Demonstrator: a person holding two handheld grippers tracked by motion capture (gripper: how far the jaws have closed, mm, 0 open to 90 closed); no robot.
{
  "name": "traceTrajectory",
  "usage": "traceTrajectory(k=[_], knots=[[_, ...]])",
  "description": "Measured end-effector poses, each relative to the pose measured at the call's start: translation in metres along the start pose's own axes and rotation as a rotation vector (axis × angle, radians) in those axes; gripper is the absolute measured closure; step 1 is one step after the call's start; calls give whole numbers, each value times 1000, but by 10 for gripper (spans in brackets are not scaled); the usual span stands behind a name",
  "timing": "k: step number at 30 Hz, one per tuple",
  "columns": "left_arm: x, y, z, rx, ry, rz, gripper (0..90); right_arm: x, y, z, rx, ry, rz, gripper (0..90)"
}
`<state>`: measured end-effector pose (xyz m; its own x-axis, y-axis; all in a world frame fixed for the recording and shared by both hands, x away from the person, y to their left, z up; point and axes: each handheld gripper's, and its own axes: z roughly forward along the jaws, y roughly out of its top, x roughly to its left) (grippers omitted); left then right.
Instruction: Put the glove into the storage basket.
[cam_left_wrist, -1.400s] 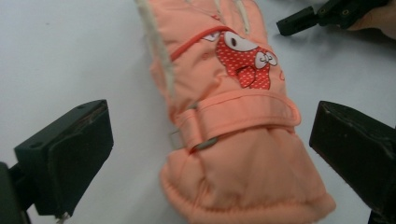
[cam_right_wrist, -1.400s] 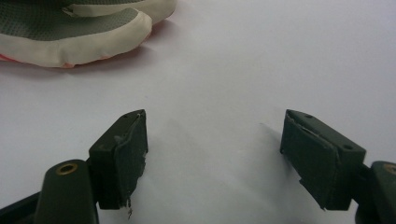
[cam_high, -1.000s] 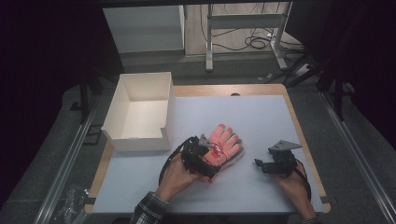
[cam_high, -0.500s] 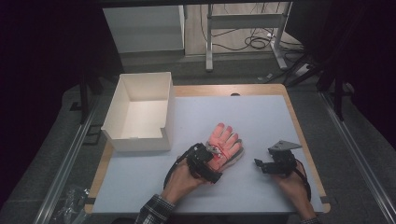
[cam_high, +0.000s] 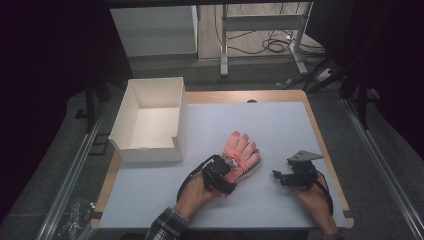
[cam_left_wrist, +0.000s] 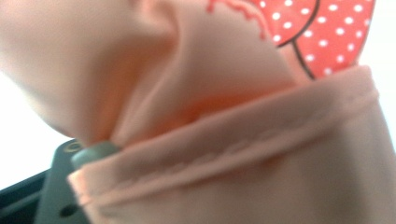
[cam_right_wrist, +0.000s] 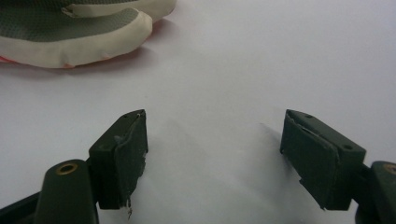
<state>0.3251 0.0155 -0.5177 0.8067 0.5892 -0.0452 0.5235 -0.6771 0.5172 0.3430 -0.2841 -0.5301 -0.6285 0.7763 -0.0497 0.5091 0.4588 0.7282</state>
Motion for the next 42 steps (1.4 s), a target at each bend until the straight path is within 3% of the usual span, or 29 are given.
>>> traceTrajectory(k=[6,10,14,27,42], knots=[[4,-2,-3,-25,-26,0,380,0,0,0,0,0,0,234],[8,-5,-6,-63,-59,-36,418,0,0,0,0,0,0,234],[13,-5,-10,-64,-84,-52,429,0,0,0,0,0,0,234],[30,4,-29,-89,-33,-90,432,0,0,0,0,0,0,234],[55,28,-48,-69,56,-111,427,0,0,0,-2,0,-1,234]])
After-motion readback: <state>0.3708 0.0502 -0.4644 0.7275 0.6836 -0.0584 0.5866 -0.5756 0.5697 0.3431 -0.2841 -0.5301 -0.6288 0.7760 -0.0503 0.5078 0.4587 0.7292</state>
